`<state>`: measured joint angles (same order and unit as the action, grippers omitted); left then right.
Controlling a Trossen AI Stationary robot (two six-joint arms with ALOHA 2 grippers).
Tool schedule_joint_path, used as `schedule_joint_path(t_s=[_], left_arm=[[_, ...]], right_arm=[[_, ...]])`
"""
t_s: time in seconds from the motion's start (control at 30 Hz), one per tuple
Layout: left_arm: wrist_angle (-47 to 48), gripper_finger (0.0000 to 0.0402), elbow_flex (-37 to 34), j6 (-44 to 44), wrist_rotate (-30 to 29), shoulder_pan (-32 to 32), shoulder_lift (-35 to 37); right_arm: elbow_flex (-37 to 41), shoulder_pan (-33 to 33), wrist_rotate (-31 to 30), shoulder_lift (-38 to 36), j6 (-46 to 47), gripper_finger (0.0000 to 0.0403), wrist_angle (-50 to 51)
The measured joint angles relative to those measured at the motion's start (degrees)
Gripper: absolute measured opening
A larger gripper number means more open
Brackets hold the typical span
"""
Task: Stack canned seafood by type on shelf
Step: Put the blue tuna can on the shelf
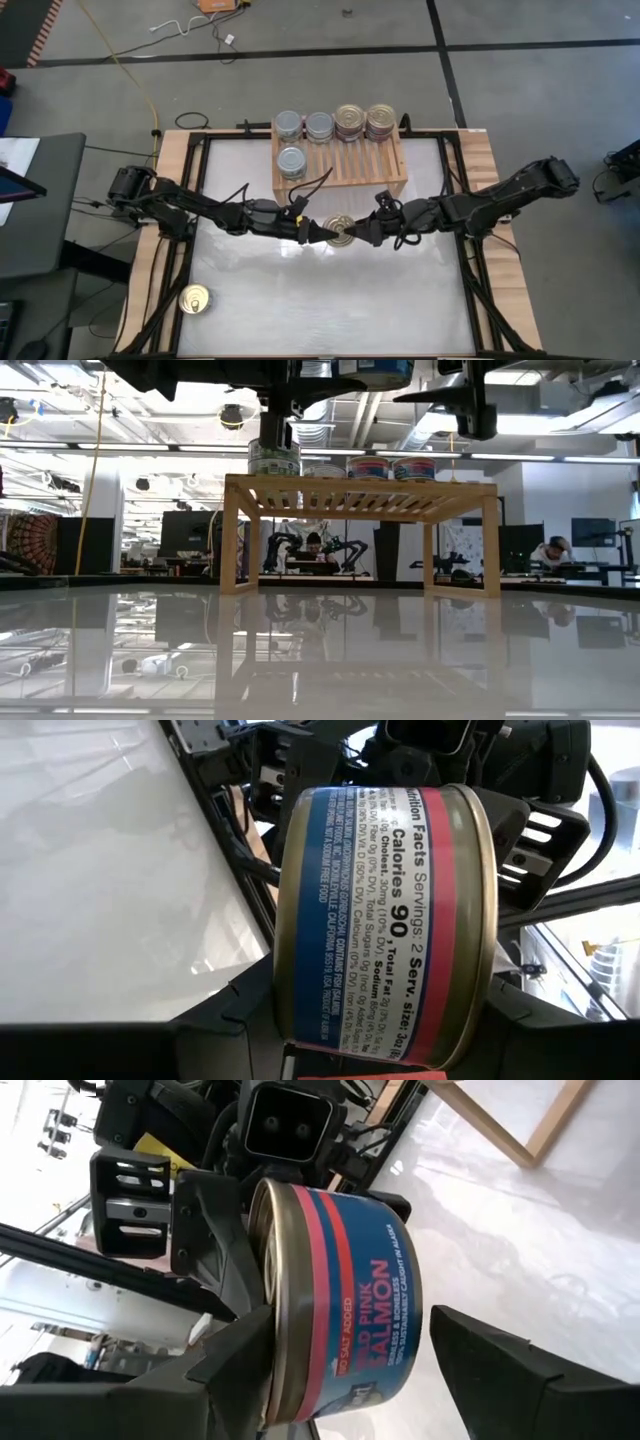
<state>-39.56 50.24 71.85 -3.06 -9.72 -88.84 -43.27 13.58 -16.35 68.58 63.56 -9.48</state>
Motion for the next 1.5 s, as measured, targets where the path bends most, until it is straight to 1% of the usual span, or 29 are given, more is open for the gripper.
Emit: schedule_joint_path(t_s=[0.17,0.37,0.6,0.73,0.83,0.97,1.13,1.23,1.33,1.43,1.5], left_arm=[[0.2,0.0186,0.0,0.0,0.2,0.2,0.0],[2.1,0.0201,0.1,0.1,-0.1,0.3,0.2],[4.1,0.0205,0.2,0.6,-0.4,1.1,0.2],[4.2,0.0205,0.2,0.4,-2.1,1.1,0.2],[4.3,0.0208,0.2,-0.3,-2.5,1.1,0.2],[4.9,0.0233,0.1,-1.6,-2.0,1.1,0.1],[5.7,0.0282,0.1,-3.3,-1.3,1.6,0.8],[9.6,0.03,0.1,-4.3,-0.2,2.8,2.9],[15.7,0.0303,0.1,-6.3,-0.3,4.6,6.8],[20.6,0.0303,0.0,-11.2,-1.3,6.0,12.3],[23.5,0.0303,0.0,-16.1,-1.4,6.8,16.7]], right_arm=[[0.0,0.0,-0.1,0.0,-0.5,0.0264,-0.1],[0.0,0.0,-0.1,0.0,-0.9,0.0207,-0.1],[0.0,-0.1,-0.4,0.0,-1.0,0.0208,0.3],[0.0,-0.1,-0.5,0.0,-1.1,0.0226,0.2],[0.0,-0.1,-0.5,0.0,-1.1,0.022,0.5],[0.0,-0.1,-0.7,0.0,-1.4,0.0207,1.5],[0.0,-0.1,-0.6,0.0,-1.3,0.0217,2.2],[0.1,0.0,-0.6,-0.4,-1.3,0.0218,2.7],[0.1,0.0,-0.5,-1.5,-1.2,0.0214,3.6],[0.1,0.0,-0.4,-3.9,-1.0,0.0214,5.4],[0.1,-0.5,-0.7,-5.8,-0.6,0.0214,7.1]])
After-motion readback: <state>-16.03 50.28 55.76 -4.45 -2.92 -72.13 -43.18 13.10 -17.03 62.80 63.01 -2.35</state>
